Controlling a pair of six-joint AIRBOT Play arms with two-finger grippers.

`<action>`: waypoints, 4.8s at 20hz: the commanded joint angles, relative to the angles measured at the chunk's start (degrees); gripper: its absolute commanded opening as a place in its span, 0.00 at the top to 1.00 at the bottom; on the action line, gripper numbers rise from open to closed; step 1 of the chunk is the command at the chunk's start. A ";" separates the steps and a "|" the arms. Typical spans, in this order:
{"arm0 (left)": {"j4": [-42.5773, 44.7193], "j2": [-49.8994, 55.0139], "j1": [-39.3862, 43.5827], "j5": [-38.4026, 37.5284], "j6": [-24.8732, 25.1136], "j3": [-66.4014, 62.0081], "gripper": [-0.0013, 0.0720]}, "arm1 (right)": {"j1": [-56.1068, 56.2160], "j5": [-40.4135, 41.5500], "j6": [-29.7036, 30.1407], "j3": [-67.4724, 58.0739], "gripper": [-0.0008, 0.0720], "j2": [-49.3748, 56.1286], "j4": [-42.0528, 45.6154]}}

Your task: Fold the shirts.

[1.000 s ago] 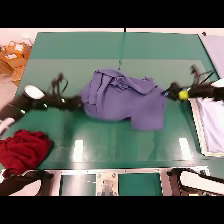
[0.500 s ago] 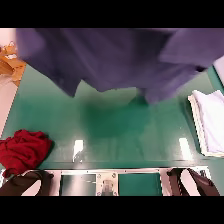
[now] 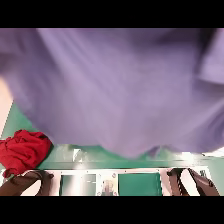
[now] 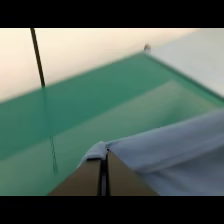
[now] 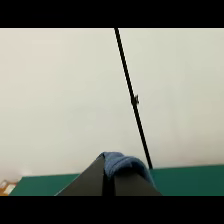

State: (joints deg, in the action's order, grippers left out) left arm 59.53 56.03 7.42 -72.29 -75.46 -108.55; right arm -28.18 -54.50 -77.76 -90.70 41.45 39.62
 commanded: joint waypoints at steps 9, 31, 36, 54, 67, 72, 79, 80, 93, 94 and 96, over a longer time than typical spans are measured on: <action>-12.98 44.15 -0.02 21.62 8.72 9.27 0.96 | 13.57 14.21 9.46 15.89 0.96 41.94 -1.75; -1.70 29.11 -19.67 -16.11 4.20 26.49 0.96 | -13.62 -10.45 7.76 40.68 0.96 26.77 13.49; -1.55 22.27 -31.19 -8.72 7.02 51.54 0.63 | -14.05 -10.80 7.74 45.13 0.96 25.59 13.38; -6.38 28.39 -21.33 1.36 13.05 60.83 0.95 | -14.16 -15.21 7.74 45.97 0.64 25.59 13.70; -9.20 28.37 -21.33 3.93 14.03 60.63 0.96 | -10.75 -6.47 11.65 57.86 0.48 33.18 6.84; -9.84 28.37 -21.33 2.67 14.03 60.63 0.96 | -8.81 -3.56 12.26 56.30 0.51 34.58 6.01; -11.39 23.74 -21.33 -2.05 14.03 55.25 0.96 | -8.68 -12.31 13.57 49.55 0.96 31.69 -2.01; -11.56 20.68 -21.33 -3.56 13.99 51.87 0.96 | -8.68 -14.45 13.55 46.27 0.96 29.00 -6.27; -12.31 -11.85 -21.33 2.86 12.92 -14.53 0.96 | -12.13 5.18 13.92 -3.85 0.96 -7.85 -28.37; -10.95 -12.44 -21.33 3.19 12.90 -14.71 0.96 | -12.13 6.14 13.88 -5.01 0.96 -8.66 -26.03; -8.24 -12.63 -21.33 3.02 12.24 -13.40 0.96 | -12.13 6.08 13.53 -5.38 0.96 -8.92 -22.77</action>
State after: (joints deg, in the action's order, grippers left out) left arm 47.35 45.12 -13.87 -70.32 -62.63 -119.02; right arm -39.70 -52.21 -63.83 -92.60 34.85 12.45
